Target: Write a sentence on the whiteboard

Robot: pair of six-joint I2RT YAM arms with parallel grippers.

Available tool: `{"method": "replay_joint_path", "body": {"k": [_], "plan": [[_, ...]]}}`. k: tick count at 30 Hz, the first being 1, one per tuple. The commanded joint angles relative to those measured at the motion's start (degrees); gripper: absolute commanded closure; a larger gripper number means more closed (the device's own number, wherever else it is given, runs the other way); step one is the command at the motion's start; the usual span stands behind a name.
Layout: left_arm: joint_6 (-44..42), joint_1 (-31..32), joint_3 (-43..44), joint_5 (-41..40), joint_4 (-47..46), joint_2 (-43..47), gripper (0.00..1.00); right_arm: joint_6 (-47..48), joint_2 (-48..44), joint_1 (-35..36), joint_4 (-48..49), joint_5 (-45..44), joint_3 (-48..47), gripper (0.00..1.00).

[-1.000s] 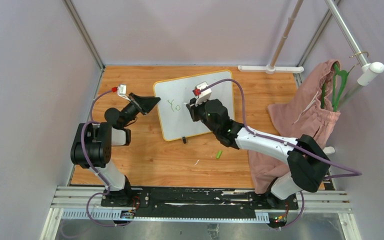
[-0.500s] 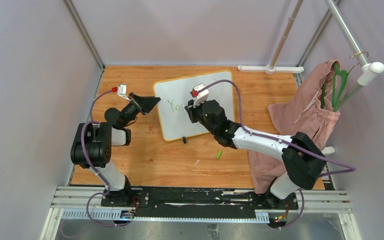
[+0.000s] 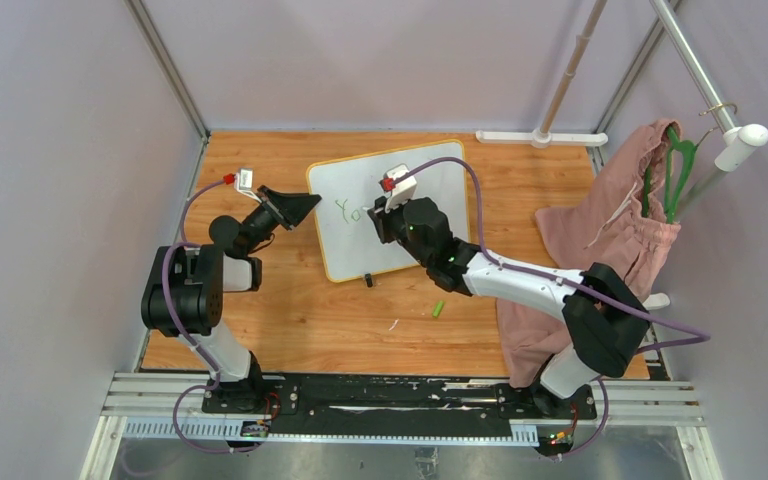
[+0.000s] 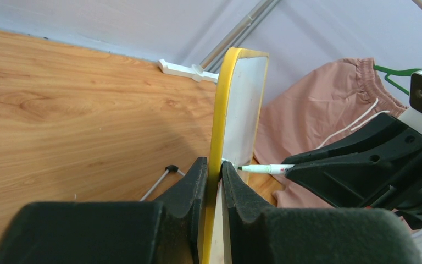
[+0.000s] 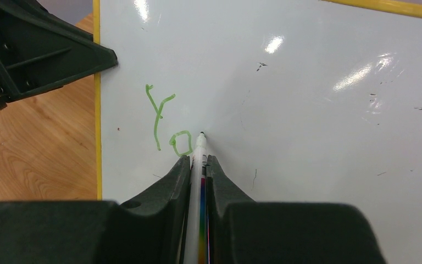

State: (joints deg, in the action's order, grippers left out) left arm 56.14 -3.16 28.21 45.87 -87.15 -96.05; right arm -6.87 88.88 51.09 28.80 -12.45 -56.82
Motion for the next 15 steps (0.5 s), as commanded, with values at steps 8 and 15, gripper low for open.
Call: {"method": "replay_joint_path", "body": {"k": [8,15], "plan": [[-0.59,0.87,-0.32,0.72,-2.15,0.4,1.0,-1.76,-0.4,-0.38,0.86,-0.58,1.65,1.0],[-0.59,0.86,-0.35,0.8,-2.16,0.53,1.0,-2.44,-1.19,0.54,1.33,-0.94,4.12,1.0]]}}
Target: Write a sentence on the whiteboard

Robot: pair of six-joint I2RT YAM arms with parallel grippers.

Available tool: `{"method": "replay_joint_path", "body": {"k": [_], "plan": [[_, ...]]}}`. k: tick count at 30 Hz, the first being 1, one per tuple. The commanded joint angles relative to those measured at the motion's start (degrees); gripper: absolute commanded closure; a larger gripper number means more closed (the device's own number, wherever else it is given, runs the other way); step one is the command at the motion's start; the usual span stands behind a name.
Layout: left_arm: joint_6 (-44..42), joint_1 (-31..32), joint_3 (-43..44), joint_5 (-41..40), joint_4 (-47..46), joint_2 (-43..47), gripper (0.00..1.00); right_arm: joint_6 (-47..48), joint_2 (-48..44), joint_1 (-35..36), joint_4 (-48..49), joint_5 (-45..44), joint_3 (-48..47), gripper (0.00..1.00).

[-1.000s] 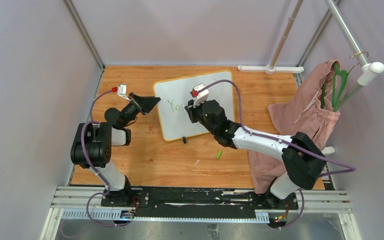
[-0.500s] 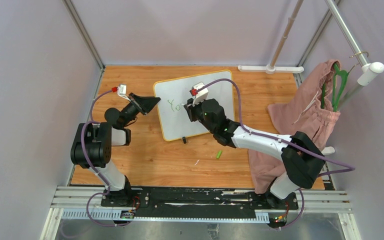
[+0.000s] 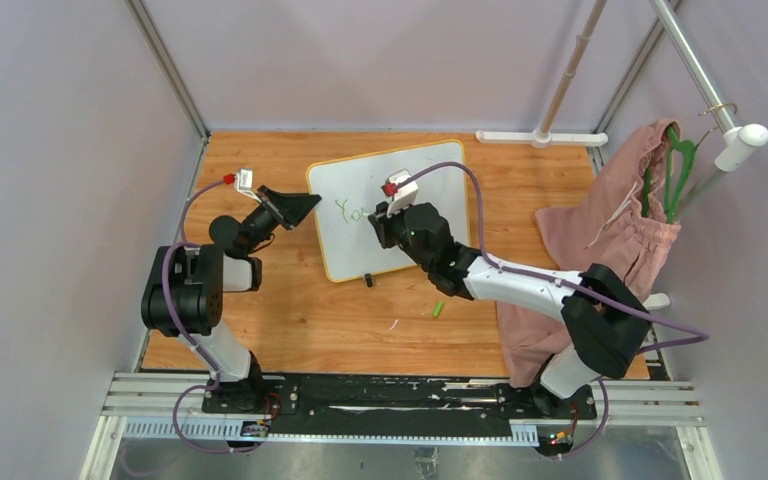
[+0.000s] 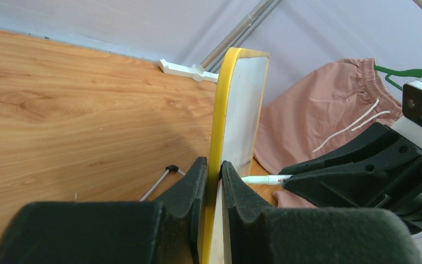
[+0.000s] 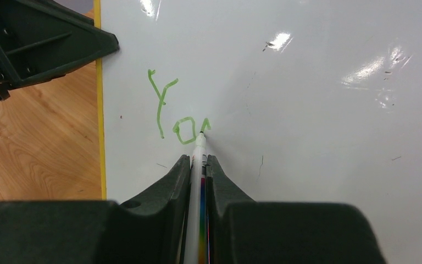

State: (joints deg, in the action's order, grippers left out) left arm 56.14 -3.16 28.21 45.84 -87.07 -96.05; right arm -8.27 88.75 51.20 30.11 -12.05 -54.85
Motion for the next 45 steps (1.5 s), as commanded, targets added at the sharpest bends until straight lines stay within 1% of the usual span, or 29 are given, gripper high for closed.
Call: {"method": "replay_joint_path", "body": {"k": [1,13,32,45], "plan": [[-0.61,0.87,-0.41,0.82,-2.25,0.52,1.0,-1.15,-1.22,0.41,0.15,-1.46,2.53,1.0],[-0.64,1.03,-0.43,0.83,-2.3,0.69,1.0,-0.48,-3.81,0.33,-0.15,-3.81,5.47,1.0],[-0.77,1.18,-0.7,1.0,-2.24,1.06,1.0,0.65,-4.66,-2.31,-2.12,-4.28,3.52,1.0],[-0.81,1.31,-0.65,1.0,-2.27,1.26,1.0,1.34,-2.15,-2.68,-3.07,-3.25,-1.16,1.0]]}}
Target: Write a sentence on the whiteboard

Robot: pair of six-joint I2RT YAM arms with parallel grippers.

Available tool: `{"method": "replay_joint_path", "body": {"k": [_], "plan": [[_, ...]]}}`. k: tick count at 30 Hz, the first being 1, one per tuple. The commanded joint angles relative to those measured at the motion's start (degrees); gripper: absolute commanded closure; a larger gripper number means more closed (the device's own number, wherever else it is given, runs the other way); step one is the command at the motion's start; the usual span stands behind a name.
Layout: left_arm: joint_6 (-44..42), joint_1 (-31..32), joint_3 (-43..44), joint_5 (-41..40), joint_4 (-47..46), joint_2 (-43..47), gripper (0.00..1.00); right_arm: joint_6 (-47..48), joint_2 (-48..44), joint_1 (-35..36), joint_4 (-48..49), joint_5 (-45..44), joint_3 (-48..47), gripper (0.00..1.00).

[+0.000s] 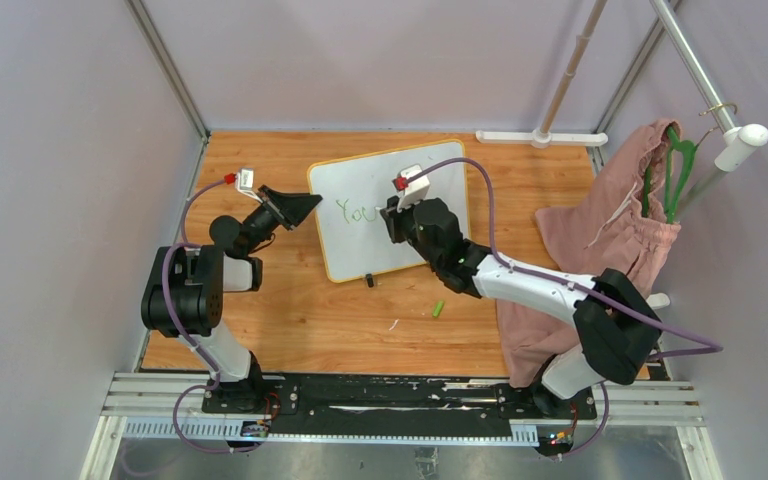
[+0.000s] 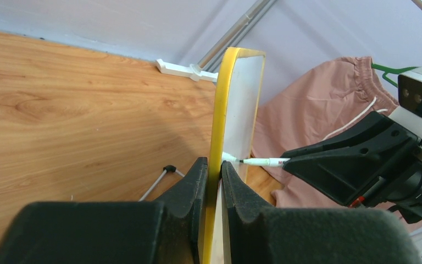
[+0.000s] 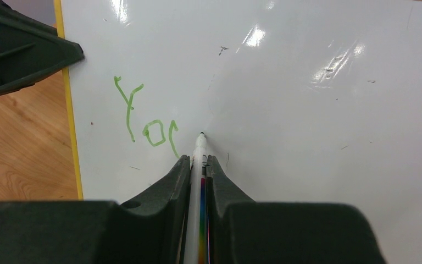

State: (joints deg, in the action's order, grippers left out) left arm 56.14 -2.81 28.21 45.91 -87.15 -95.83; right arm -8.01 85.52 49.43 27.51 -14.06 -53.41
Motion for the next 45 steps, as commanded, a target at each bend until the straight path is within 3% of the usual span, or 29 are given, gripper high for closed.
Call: {"method": "replay_joint_path", "body": {"k": [1,11,21,27,33,37,39,40,45], "plan": [[-0.77,0.96,-0.61,0.94,-2.15,1.0,1.0,1.35,1.26,-0.89,-0.59,-1.27,-2.91,1.0],[-0.85,1.05,-0.61,0.95,-2.17,1.0,1.0,1.34,1.37,-1.09,-0.95,-0.89,-3.54,1.0],[-1.41,1.01,-1.15,0.68,-2.14,0.74,1.0,2.03,-12.0,-1.09,-1.76,-2.0,3.8,1.0],[-2.65,1.05,-2.32,-0.09,-2.07,1.01,0.71,3.01,-19.72,-1.09,-3.51,-3.02,8.08,1.0],[-3.04,1.09,-3.51,-0.66,-2.04,1.51,0.56,3.07,-22.67,-1.09,-5.25,-2.37,10.24,1.0],[-3.76,1.14,-4.65,-2.11,-2.05,2.99,0.4,3.05,-23.92,-1.09,-5.15,-1.92,11.56,1.0],[-4.37,1.06,-5.36,-2.98,-2.01,4.12,0.08,3.14,-24.83,-1.09,-5.05,-1.22,12.12,1.0],[-4.57,0.84,-5.76,-3.59,-1.97,4.56,0.01,3.24,-25.29,-1.13,-5.28,-0.96,12.3,1.0],[-1.79,-2.57,-7.2,-6.02,-1.97,6.84,0.0,3.72,-27.54,-1.09,-6.9,-0.09,12.69,1.0]]}}
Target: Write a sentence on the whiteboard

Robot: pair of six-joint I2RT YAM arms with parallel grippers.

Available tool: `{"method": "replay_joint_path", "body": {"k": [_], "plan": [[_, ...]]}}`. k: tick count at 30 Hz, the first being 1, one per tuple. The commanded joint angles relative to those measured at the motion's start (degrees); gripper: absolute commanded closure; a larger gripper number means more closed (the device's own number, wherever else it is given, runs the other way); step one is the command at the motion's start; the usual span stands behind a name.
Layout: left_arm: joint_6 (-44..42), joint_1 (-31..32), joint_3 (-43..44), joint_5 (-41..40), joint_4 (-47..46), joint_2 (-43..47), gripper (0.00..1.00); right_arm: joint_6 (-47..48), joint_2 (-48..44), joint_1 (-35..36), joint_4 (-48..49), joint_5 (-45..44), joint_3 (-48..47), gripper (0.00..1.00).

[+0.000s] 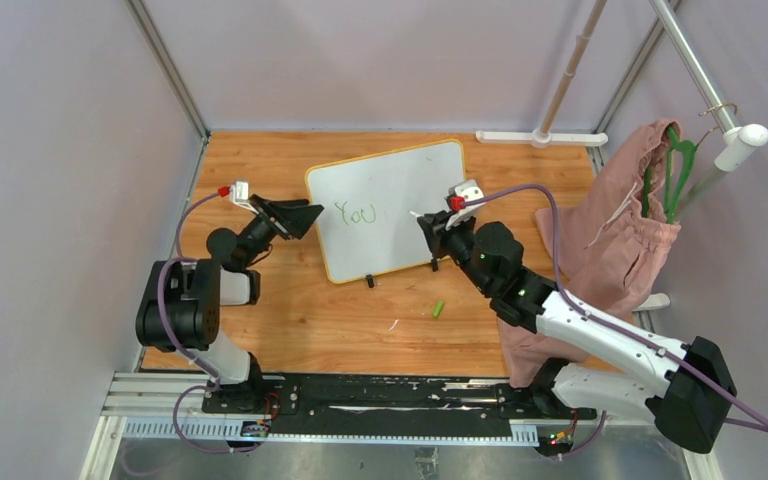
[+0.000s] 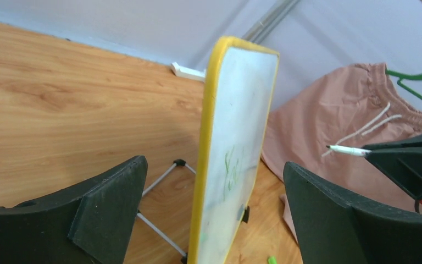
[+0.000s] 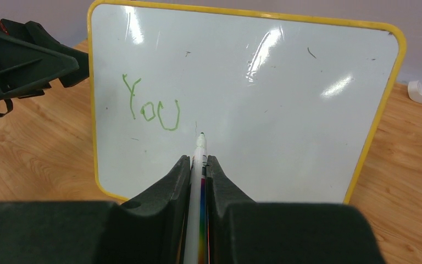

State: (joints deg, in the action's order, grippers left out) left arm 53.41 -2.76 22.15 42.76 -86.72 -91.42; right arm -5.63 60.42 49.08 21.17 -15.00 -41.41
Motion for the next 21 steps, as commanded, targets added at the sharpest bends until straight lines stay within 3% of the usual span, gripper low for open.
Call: {"method": "replay_joint_path", "body": {"k": [1,5,8,10,12,15,21], "plan": [[1.66,-3.49,-1.55,-3.33,-2.46,3.3,0.0,1.39,-2.8,-0.74,-0.72,1.02,0.78,1.0],[3.23,-6.08,-3.21,-5.92,-2.1,7.66,0.0,1.28,-3.99,-0.74,-1.33,1.45,0.97,1.0],[2.68,-6.44,-2.45,-7.03,4.17,11.99,0.0,1.22,-5.01,-0.74,-2.08,1.71,1.27,1.0],[1.92,-7.49,-0.7,-8.16,14.59,15.68,0.0,1.07,-5.85,-0.74,-2.99,1.63,1.33,1.0],[0.36,-9.31,3.86,-8.96,32.44,19.59,0.0,1.44,-6.81,-0.74,-4.2,1.65,1.25,1.0],[-9.07,-9.83,14.04,-12.0,60.85,23.61,0.0,2.13,-8.76,-0.74,-5.94,1.22,1.31,1.0],[-6.22,-7.25,22.51,-36.24,85.19,28.48,0.0,2.28,-12.35,-0.74,-6.96,0.24,2.03,1.0]]}}
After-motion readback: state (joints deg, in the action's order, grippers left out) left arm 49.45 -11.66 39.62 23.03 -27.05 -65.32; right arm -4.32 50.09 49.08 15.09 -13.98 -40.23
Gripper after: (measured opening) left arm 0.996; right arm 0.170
